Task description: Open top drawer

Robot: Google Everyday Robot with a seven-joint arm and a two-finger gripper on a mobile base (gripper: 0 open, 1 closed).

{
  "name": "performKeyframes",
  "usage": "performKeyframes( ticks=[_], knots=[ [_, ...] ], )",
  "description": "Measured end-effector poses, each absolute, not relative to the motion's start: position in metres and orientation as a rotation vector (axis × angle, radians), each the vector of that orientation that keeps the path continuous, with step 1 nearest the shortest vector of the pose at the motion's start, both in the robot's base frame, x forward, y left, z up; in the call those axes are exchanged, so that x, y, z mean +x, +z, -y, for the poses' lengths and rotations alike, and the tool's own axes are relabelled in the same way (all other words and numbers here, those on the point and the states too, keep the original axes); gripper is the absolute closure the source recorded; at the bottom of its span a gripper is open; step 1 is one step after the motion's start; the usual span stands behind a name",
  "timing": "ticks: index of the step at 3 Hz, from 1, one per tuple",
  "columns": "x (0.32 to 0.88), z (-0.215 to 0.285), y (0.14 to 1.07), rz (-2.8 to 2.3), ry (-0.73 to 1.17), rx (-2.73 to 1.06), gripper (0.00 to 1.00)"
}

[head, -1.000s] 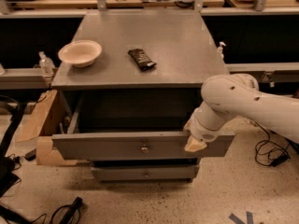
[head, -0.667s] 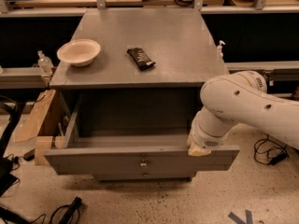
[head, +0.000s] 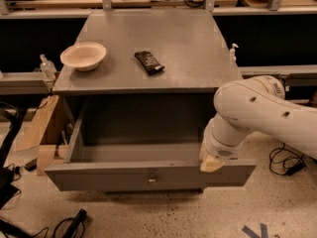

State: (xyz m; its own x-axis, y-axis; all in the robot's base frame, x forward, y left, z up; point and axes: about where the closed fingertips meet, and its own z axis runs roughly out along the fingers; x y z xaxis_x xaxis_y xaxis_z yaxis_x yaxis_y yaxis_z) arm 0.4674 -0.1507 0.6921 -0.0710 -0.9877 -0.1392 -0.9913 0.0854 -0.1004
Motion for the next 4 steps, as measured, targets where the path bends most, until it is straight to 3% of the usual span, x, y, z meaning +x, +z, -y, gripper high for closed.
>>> performKeyframes(
  ticks=[4],
  knots=[
    [0.347,0.155,0.705,-2.339,0.230,-1.948,1.00]
  ],
)
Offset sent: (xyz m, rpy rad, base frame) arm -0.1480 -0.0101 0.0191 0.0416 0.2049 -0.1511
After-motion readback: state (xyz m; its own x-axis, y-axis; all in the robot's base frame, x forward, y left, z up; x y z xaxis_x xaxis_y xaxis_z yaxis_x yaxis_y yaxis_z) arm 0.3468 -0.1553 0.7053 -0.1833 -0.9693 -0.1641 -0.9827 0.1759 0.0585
